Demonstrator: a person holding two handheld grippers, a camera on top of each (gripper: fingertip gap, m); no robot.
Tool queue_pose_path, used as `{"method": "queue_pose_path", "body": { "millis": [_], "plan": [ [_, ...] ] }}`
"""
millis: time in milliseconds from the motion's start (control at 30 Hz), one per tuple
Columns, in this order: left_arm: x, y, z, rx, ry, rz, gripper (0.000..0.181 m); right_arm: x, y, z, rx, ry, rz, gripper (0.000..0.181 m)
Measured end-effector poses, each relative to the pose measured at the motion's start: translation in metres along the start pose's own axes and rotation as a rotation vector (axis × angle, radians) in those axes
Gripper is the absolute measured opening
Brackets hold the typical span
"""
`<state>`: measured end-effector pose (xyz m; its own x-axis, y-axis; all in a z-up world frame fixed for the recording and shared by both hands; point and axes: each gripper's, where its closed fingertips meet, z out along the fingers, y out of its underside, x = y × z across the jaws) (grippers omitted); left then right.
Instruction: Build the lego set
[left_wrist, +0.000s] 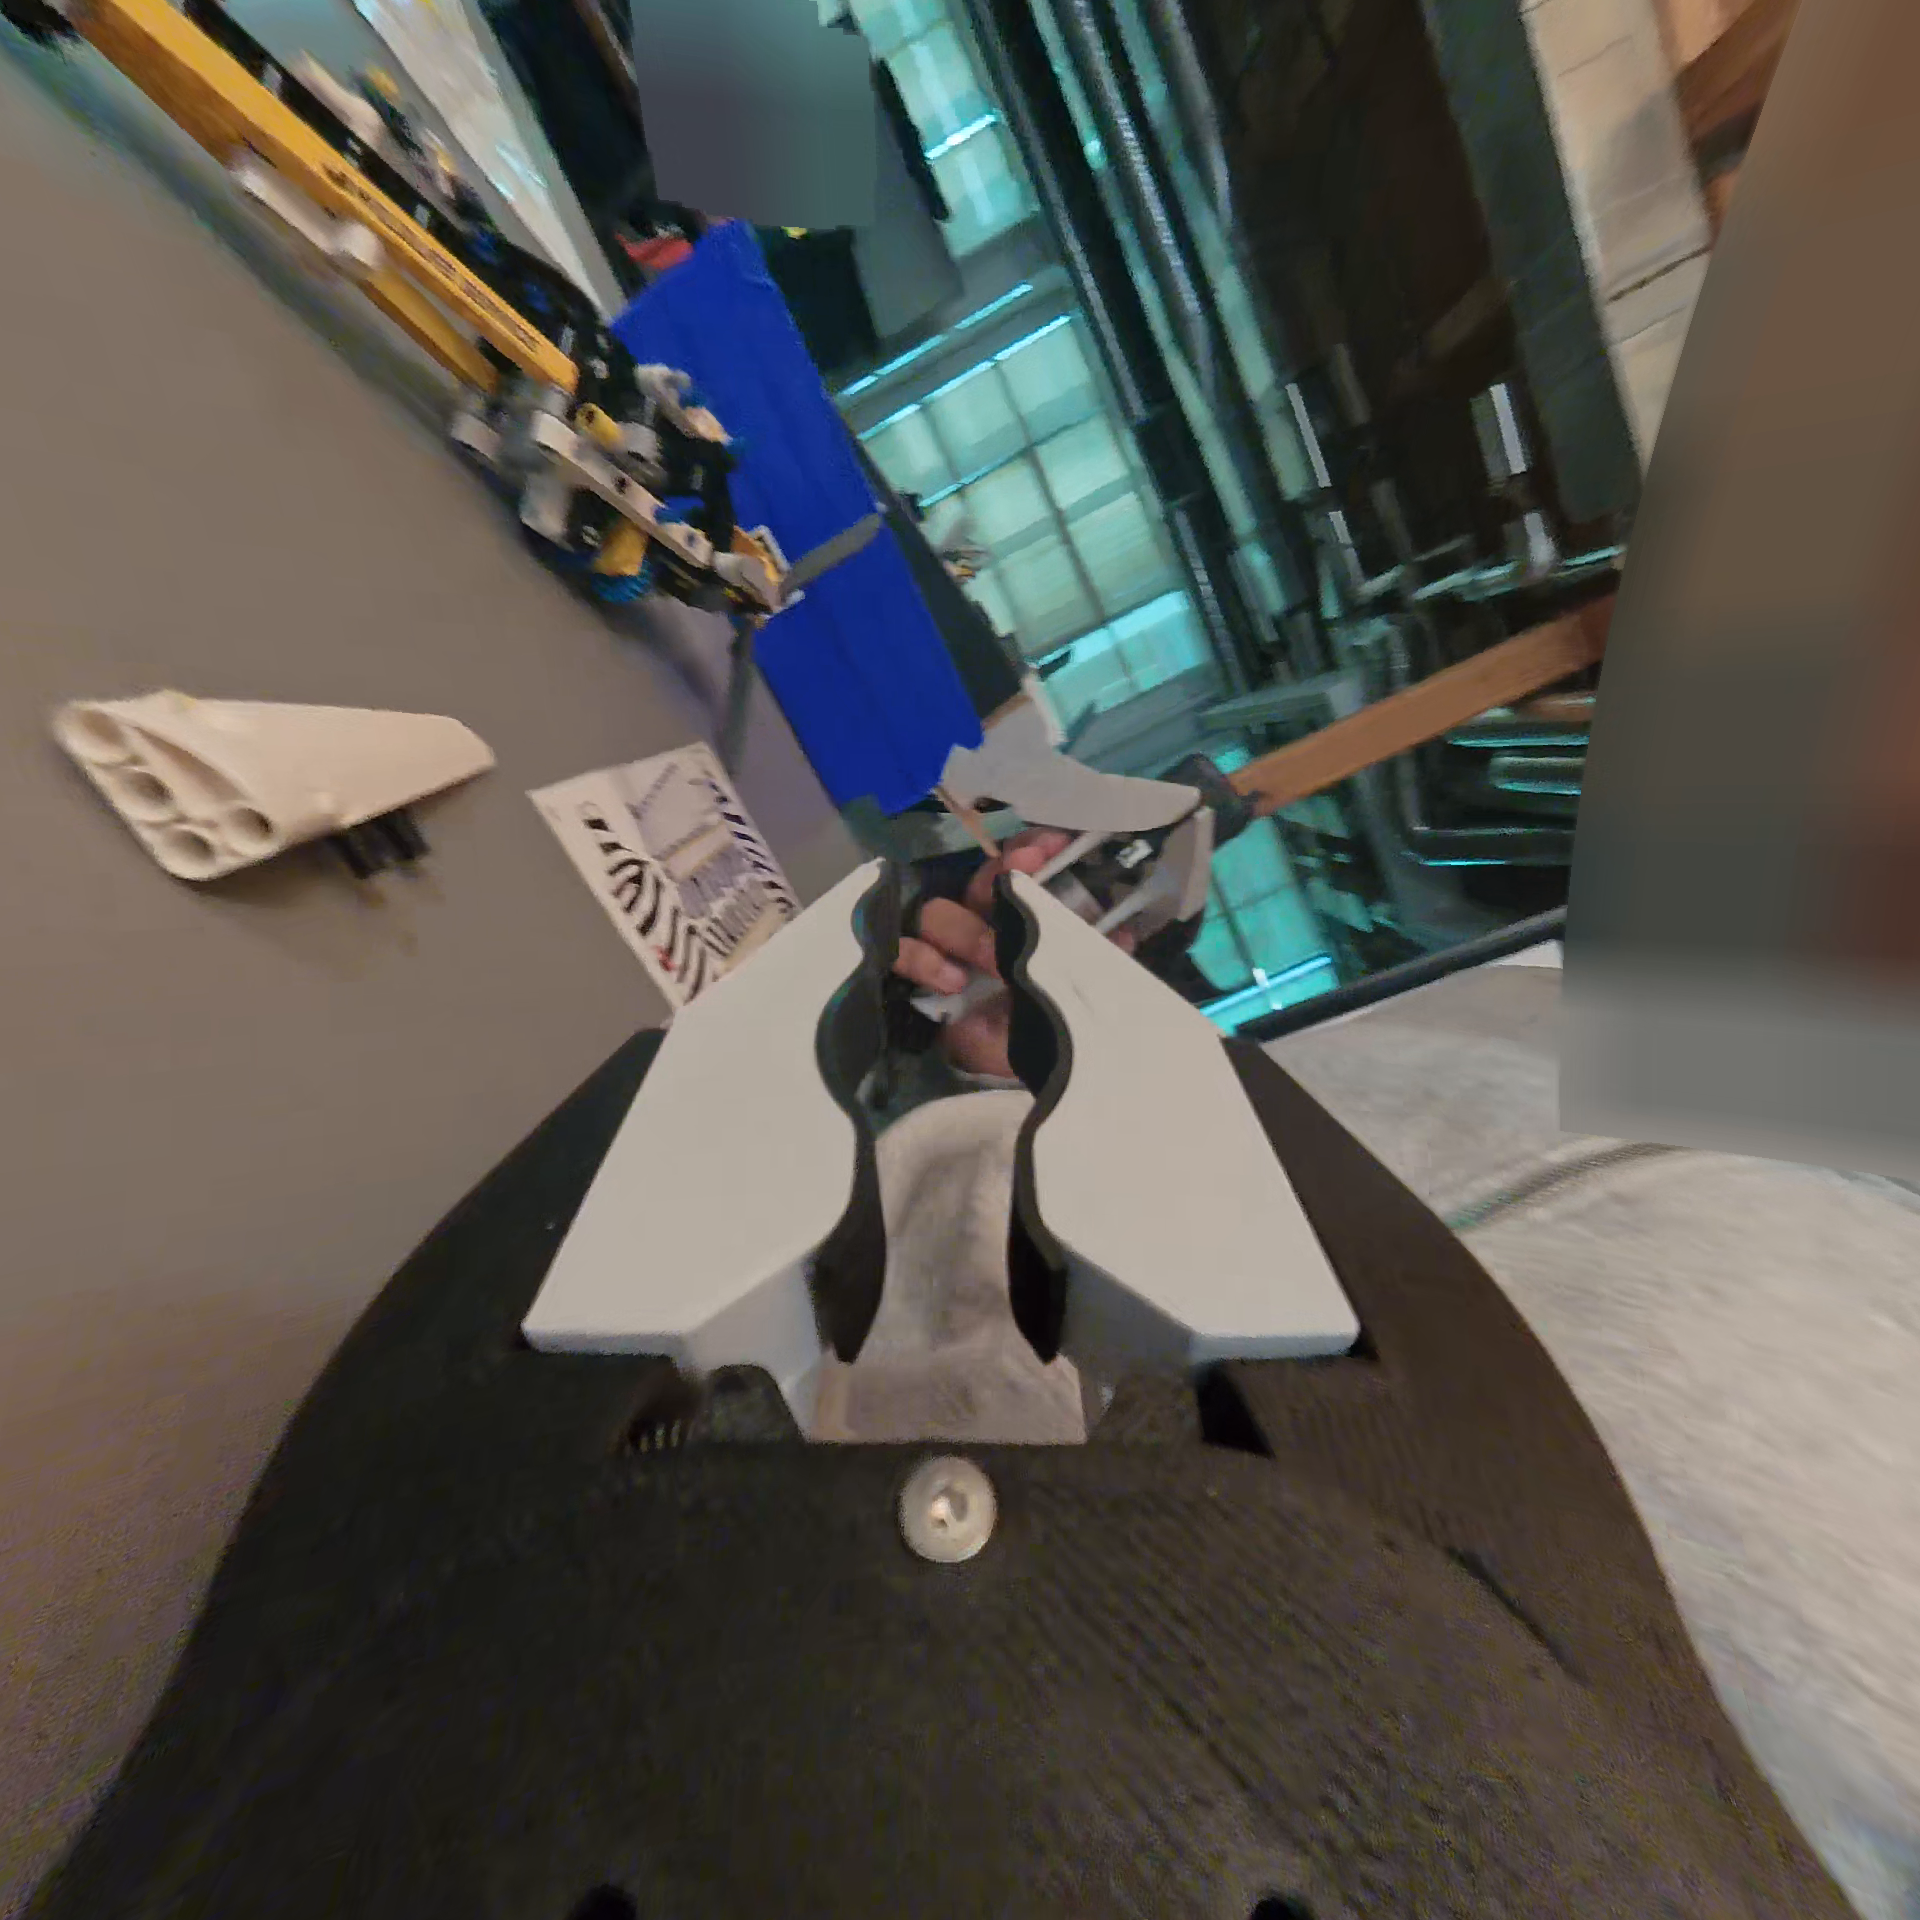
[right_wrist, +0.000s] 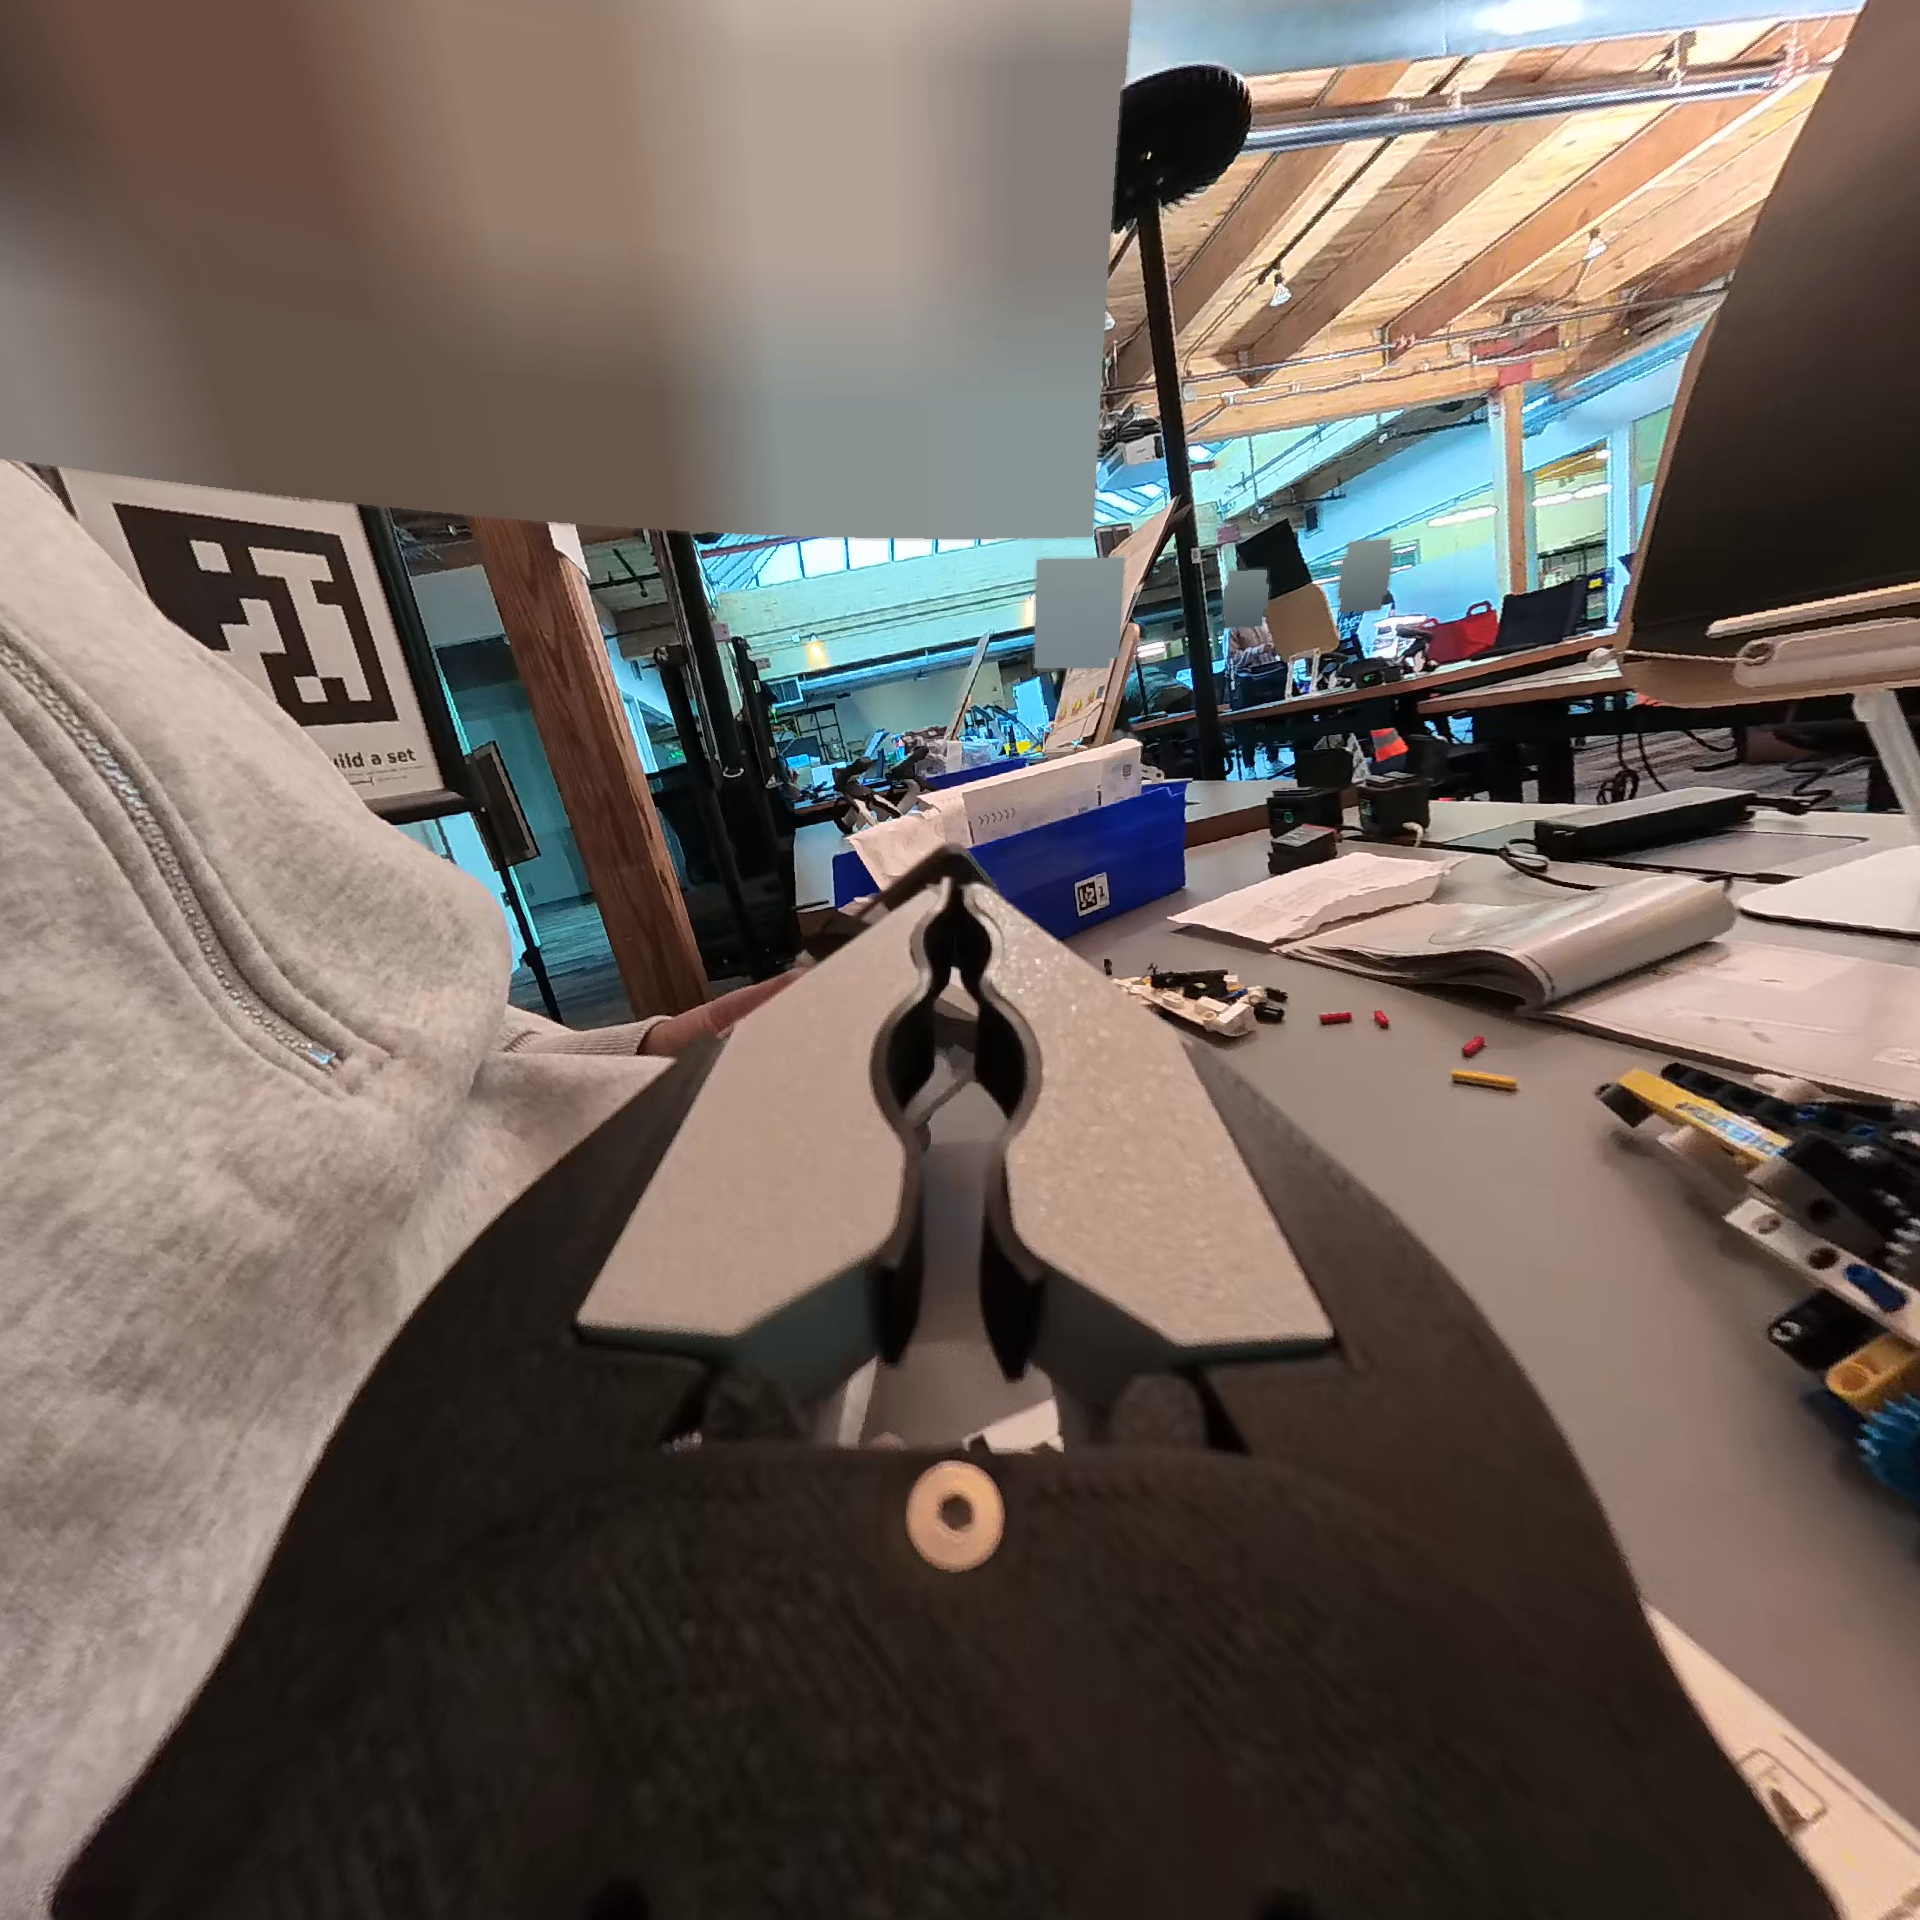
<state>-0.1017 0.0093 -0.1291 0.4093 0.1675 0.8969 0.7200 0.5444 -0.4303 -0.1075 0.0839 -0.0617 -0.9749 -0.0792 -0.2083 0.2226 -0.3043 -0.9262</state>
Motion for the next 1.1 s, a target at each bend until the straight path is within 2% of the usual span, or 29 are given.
{"method": "queue_pose_path", "body": {
  "millis": [267, 500, 833, 1100],
  "plan": [
    [-0.020, 0.002, 0.000, -0.030, -0.161, 0.097, 0.017, 0.001, 0.005, -0.001, -0.023, 0.006, -0.010, 0.000],
    [-0.031, 0.004, 0.001, -0.063, -0.238, 0.132, 0.016, 0.004, 0.005, -0.004, -0.016, 0.014, 0.000, 0.000],
    [-0.053, -0.015, -0.017, -0.032, -0.474, 0.305, 0.018, 0.006, 0.006, -0.007, -0.013, 0.020, 0.010, 0.000],
    [-0.062, -0.020, -0.025, -0.015, -0.536, 0.307, 0.024, 0.006, 0.006, -0.009, -0.013, 0.022, 0.013, 0.000]
  ]
}}
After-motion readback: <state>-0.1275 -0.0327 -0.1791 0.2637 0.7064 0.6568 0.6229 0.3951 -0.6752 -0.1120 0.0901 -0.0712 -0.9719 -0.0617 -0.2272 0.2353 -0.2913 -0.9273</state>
